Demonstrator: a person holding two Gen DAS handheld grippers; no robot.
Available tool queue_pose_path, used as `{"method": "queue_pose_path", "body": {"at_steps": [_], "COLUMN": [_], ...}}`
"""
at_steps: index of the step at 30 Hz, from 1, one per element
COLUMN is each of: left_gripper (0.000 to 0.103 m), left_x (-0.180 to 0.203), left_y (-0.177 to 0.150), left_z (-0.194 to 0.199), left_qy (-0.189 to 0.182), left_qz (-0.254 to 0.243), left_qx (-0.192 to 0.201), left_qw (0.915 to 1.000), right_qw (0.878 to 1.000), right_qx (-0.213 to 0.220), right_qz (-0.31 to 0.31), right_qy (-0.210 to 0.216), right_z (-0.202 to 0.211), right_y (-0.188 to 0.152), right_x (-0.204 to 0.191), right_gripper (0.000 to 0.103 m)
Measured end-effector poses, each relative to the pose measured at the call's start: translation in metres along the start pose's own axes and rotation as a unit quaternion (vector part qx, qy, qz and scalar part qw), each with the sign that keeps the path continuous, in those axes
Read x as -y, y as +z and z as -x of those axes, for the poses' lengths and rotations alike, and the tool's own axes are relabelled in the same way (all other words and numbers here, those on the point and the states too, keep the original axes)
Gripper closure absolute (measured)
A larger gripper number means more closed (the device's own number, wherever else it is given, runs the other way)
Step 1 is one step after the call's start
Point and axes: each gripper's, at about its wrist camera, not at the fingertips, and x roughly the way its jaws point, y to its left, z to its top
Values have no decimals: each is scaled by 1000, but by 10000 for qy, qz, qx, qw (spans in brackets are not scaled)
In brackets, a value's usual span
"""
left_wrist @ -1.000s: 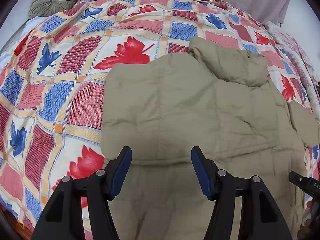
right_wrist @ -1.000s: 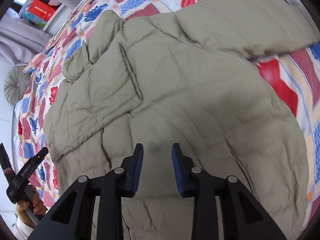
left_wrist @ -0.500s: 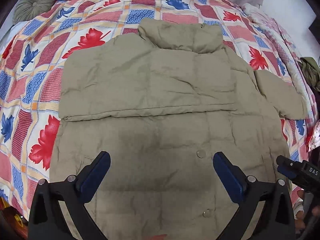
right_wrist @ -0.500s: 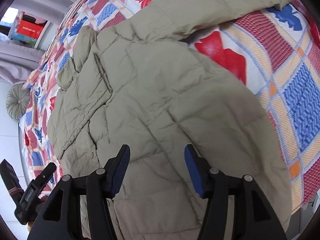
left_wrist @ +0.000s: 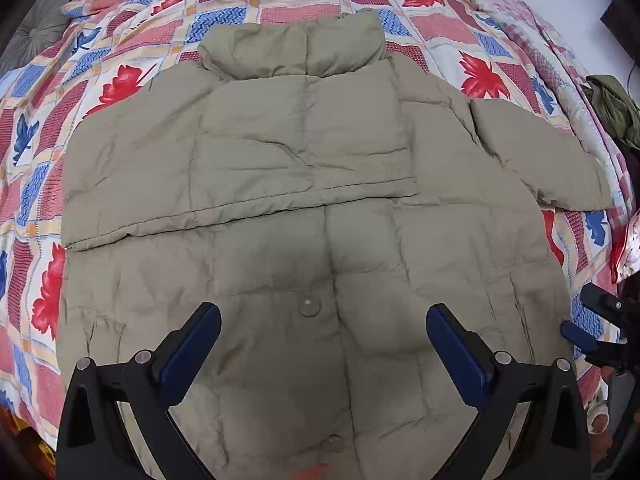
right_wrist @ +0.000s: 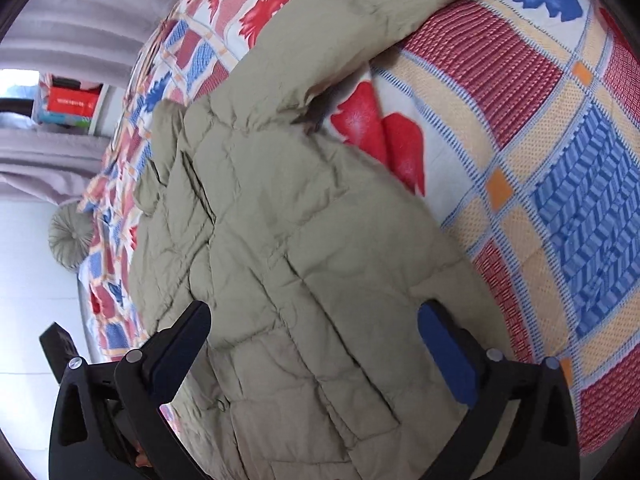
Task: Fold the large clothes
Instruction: 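Release the folded side and lift the left tool away, then grasp the other jacket sleeve with the right tool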
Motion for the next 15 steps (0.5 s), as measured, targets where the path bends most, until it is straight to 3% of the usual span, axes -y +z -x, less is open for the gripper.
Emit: {"method": "queue_pose_path", "body": {"at_steps": [7,15], "left_gripper": [0,0], "left_x": [25,34], "left_y": [11,14], "left_z": [-11,-24], "left_qy": [42,-9], "left_qz": [-33,217], "left_qx": [-71,-226], "left_qw": [10000,9995], "right_qw": [9991,9934], "right_qx": [397,1018], "right_qz": [-163,-516], "right_qy": [-77,-145], "right_z": [21,51], "right_y": [39,108], "right_x": [25,72], "right_gripper": [0,0]}}
